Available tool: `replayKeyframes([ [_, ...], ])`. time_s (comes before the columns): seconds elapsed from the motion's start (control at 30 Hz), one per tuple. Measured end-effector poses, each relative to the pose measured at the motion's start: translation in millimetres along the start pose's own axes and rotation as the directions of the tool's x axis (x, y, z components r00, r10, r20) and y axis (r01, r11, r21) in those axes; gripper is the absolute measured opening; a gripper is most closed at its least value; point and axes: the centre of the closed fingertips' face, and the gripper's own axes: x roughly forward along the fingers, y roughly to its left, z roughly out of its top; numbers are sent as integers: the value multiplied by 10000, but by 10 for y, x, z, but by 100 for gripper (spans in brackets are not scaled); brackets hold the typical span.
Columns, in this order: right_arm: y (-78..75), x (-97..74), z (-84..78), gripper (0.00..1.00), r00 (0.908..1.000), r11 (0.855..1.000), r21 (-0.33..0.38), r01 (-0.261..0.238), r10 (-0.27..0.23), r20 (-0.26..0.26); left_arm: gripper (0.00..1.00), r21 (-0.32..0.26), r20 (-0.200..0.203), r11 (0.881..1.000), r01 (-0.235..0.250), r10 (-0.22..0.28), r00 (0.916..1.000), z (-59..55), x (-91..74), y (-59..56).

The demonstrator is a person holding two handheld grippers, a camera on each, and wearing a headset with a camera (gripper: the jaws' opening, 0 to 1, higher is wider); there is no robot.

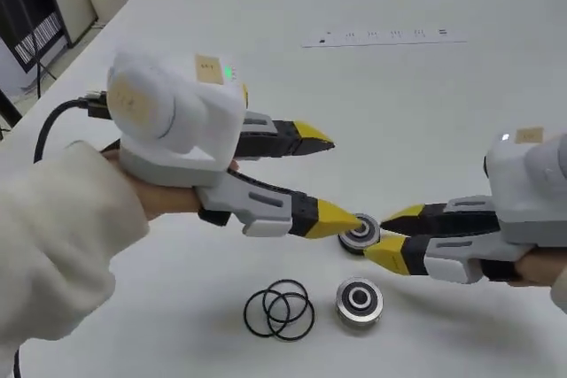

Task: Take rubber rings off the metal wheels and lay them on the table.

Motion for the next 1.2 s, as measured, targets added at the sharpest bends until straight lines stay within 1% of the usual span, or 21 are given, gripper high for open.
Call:
replayKeyframes([
  [0.07, -9, 6, -2, 24, 10000, 10000, -49, 11, -11, -18, 52, -79, -23, 10000, 40, -40, 10000, -23, 31, -10],
  [0.2, -20, 20, -18, 23, 9999, 9999, -165, -4, 2, -107, 46, -90, 75, 9999, 125, -125, 9999, -37, 75, -33],
  [0.3, -24, 33, -35, 22, 9998, 9997, -264, -8, 3, -177, 44, -57, -28, 10000, 43, -44, 10000, -88, 121, -18],
  [0.37, -23, 39, -36, 22, 9998, 9995, -331, -17, 10, -203, 43, 18, -188, 10000, -13, 13, 9998, -153, 146, -9],
  [0.47, -32, 39, -38, 21, 9997, 9989, -470, -7, -4, -246, 41, -67, -339, 9999, 88, -91, 9994, -226, 178, -31],
  [0.57, -47, 42, -51, 21, 9995, 9988, -481, 11, -26, -303, 39, -60, -416, 9999, 125, -128, 9991, -262, 207, -45],
  [0.7, -55, 54, -63, 20, 9993, 9984, -564, 8, -29, -363, 31, -49, -519, 9999, 162, -165, 9985, -320, 258, -59],
  [0.83, -58, 58, -80, 19, 9991, 9977, -674, 6, -35, -427, 28, -108, -699, 9999, 103, -110, 9975, -379, 297, -47],
  [1.0, -64, 53, -92, 17, 9988, 9962, -872, 62, -103, -468, 18, -160, -730, 9996, 236, -247, 9970, -402, 320, -69],
  [1.1, -66, 53, -85, 17, 9989, 9958, -907, 102, -143, -447, 18, -233, -777, 9995, 209, -227, 9967, -429, 346, -69],
  [1.2, -62, 53, -85, 16, 9989, 9957, -925, 95, -137, -453, 18, -236, -869, 9993, 296, -315, 9957, -467, 363, -95],
])
